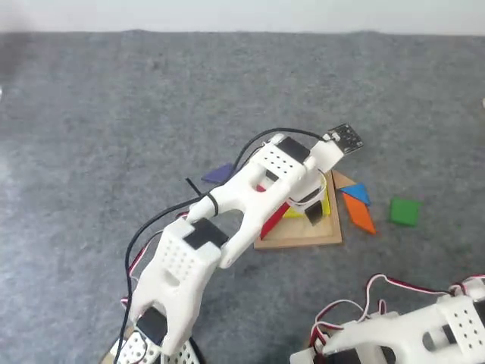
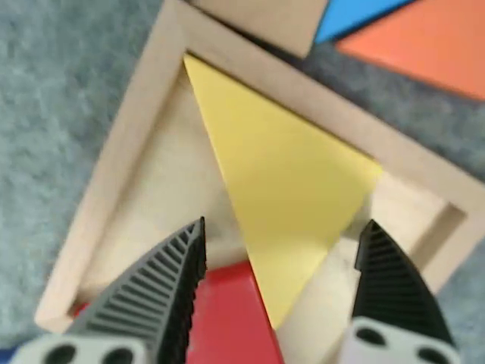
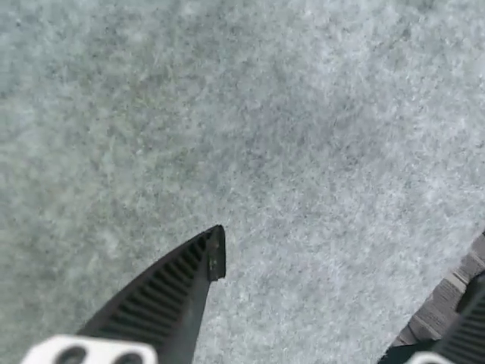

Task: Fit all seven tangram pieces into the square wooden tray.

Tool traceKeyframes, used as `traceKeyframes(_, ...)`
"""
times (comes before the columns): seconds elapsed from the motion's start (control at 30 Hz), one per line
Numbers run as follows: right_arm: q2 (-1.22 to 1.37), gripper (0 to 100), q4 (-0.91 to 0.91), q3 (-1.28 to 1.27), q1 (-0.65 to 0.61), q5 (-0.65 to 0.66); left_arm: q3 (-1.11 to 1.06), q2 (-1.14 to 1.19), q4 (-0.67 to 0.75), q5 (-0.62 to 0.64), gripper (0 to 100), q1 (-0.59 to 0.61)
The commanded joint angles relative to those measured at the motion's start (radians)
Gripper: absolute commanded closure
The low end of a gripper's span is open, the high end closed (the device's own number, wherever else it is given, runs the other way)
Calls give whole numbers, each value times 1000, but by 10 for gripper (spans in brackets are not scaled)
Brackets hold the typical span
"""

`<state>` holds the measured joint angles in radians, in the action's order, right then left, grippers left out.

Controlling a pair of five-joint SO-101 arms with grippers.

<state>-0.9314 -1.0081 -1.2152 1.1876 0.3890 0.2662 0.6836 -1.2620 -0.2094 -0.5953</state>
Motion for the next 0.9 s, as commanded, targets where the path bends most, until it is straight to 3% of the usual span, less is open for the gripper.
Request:
traceKeyframes(0.0, -21, 541, -13, 43, 5, 2, 97, 14, -35, -5, 691, -6)
traceKeyframes(0.2, -21, 541, -16, 43, 4, -115, 130, 68, -41, -6, 697, -34)
traceKeyframes(0.4, -21, 541, -10, 17, 4, -107, 133, 78, -83, -64, 818, -58)
traceKeyframes(0.87, -21, 541, -13, 12, -7, -106, 154, 87, -166, -104, 854, -118)
